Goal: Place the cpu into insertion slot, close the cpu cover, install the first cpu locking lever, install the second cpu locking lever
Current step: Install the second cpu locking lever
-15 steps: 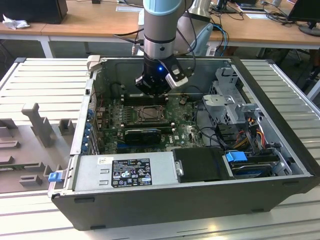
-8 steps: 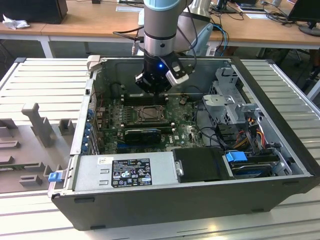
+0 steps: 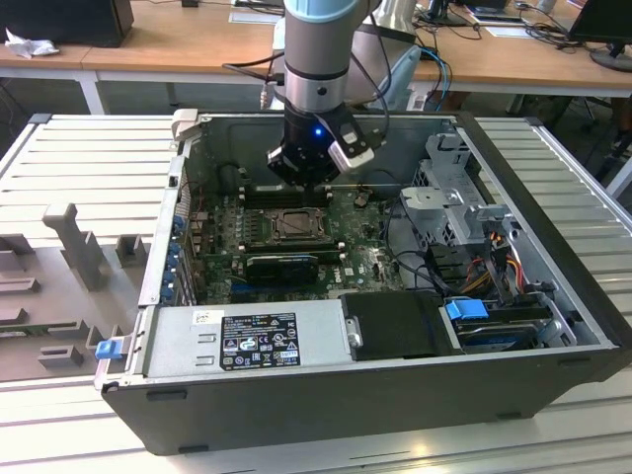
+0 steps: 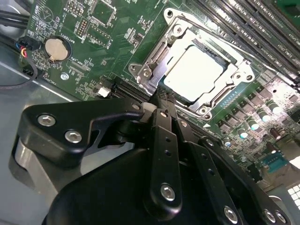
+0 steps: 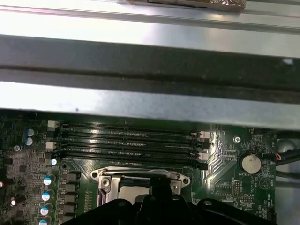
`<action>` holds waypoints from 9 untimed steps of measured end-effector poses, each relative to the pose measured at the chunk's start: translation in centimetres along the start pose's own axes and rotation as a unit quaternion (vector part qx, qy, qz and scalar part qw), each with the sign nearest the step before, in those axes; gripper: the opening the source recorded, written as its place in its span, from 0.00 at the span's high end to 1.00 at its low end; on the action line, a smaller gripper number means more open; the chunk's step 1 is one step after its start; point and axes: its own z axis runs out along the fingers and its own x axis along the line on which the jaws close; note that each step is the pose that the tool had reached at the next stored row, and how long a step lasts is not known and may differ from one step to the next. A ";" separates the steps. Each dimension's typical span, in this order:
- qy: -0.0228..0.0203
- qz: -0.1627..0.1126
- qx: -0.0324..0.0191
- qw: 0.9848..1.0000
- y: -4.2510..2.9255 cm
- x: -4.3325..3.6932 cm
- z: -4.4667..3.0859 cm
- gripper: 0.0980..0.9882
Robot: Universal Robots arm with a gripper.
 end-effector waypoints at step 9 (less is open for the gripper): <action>0.000 0.000 0.000 1.000 -0.92 0.04 -0.17 0.99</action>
